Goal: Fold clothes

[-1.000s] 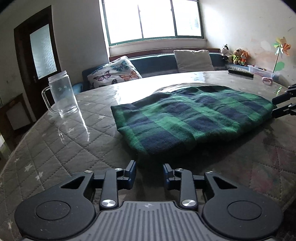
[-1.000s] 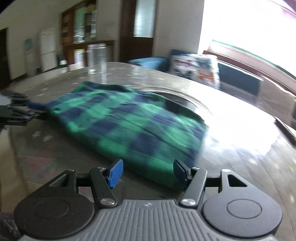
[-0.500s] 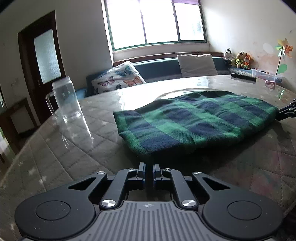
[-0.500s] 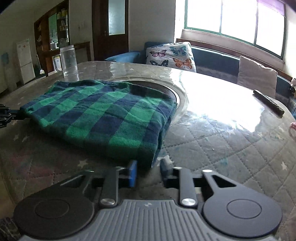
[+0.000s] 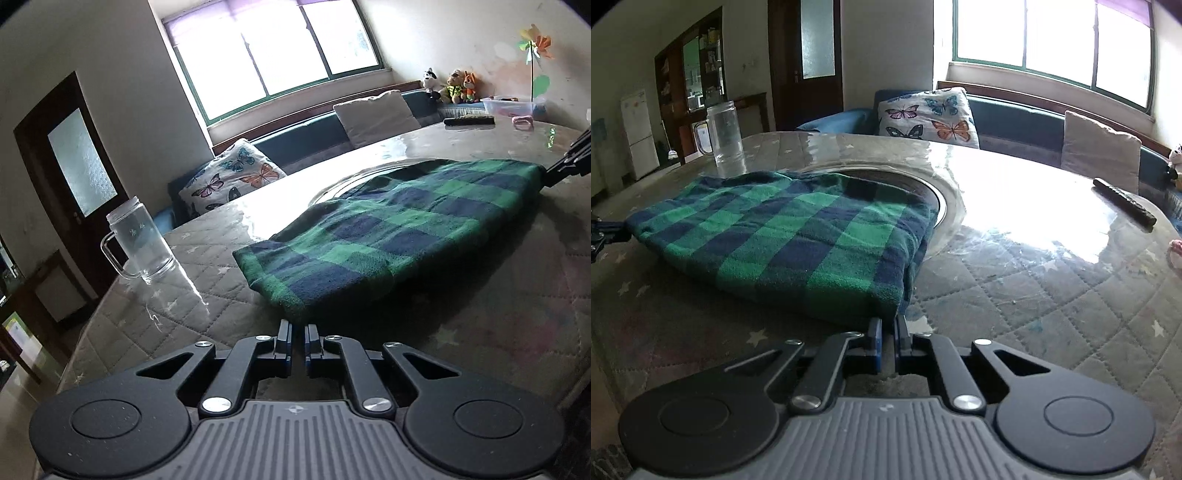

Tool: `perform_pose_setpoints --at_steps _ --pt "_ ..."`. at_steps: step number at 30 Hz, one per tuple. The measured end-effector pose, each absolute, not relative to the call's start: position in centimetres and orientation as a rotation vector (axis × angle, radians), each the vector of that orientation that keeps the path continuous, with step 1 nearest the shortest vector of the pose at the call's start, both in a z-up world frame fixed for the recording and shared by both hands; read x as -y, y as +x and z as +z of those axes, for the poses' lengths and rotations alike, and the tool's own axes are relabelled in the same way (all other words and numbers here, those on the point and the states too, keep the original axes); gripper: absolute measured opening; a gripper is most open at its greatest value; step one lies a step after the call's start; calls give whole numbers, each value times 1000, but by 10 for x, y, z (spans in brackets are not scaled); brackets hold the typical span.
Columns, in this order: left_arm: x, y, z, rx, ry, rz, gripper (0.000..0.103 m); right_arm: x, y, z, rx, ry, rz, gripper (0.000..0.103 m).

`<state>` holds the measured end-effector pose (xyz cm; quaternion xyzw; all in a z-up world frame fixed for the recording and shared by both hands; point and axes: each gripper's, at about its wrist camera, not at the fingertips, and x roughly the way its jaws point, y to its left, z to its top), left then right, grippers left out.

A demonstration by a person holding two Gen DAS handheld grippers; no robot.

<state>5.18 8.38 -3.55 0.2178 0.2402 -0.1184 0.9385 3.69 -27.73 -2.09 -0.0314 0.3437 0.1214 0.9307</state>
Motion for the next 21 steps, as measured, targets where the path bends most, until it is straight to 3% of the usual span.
perform_pose_setpoints --at_steps 1,6,8,11,12,14,16,18,21 --pt "-85 52 -37 -498 450 -232 7 278 37 -21 -705 -62 245 1" --pt "-104 51 -38 -544 313 -235 11 283 37 -21 -710 -43 248 1" --pt "-105 47 -36 -536 297 -237 11 285 36 -18 -710 -12 296 10" --pt "-107 41 -34 -520 288 -237 17 279 37 -15 -700 -21 330 12" --pt "-108 41 -33 -516 282 -242 23 277 38 -16 -699 -28 340 13" --pt "-108 40 -31 -511 277 -250 28 275 41 -17 -705 -27 348 23" --pt "-107 42 -30 -515 278 -256 28 273 44 -18 -710 -23 354 26" --pt "-105 45 -34 -531 278 -260 25 272 45 -19 -711 -24 358 23" --pt "-105 49 -39 -544 273 -252 10 268 44 -19 -706 -36 359 6"
